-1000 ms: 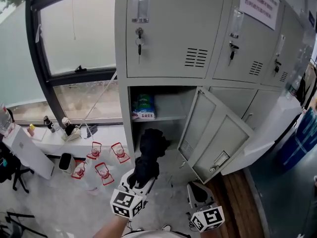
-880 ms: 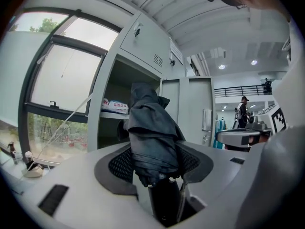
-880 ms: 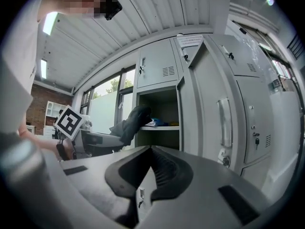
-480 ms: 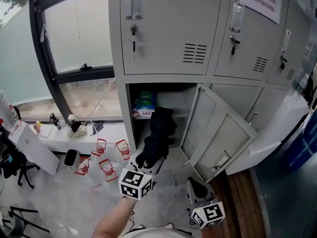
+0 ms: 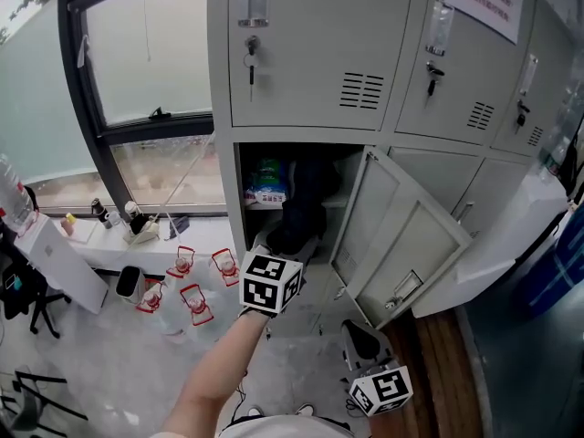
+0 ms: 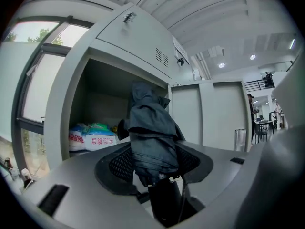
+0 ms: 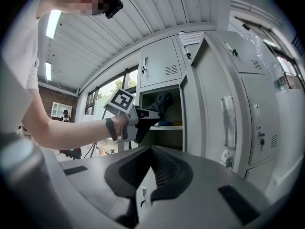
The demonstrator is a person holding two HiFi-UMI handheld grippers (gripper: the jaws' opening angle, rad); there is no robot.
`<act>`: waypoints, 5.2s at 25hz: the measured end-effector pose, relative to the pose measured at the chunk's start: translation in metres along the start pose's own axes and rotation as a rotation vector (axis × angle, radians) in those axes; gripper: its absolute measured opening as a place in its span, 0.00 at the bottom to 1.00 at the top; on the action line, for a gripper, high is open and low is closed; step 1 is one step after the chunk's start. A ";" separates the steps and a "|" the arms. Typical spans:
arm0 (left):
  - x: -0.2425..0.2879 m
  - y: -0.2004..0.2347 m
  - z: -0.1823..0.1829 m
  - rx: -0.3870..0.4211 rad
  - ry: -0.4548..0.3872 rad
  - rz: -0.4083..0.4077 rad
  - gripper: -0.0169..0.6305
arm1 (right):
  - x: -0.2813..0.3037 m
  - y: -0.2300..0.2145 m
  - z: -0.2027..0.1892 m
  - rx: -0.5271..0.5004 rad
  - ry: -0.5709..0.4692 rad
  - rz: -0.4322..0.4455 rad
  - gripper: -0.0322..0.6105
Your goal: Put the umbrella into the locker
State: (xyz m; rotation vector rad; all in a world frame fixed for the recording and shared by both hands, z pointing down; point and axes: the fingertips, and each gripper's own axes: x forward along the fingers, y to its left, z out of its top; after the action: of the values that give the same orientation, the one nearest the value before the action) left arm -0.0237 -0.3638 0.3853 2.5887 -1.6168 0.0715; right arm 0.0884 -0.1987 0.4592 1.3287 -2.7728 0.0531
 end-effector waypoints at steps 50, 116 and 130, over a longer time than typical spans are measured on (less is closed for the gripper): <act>0.157 0.052 0.021 -0.081 0.197 0.182 0.40 | 0.001 -0.030 -0.001 -0.003 0.031 -0.017 0.08; 0.098 0.027 0.040 0.051 0.104 0.133 0.31 | -0.036 -0.014 -0.003 0.012 0.050 -0.200 0.08; 0.088 0.029 0.048 0.066 0.037 0.105 0.21 | -0.059 -0.028 -0.015 0.039 0.067 -0.227 0.08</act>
State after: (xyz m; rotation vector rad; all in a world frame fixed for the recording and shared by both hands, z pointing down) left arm -0.0112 -0.4597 0.3463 2.5324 -1.7650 0.1819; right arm 0.1479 -0.1701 0.4699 1.6106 -2.5608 0.1374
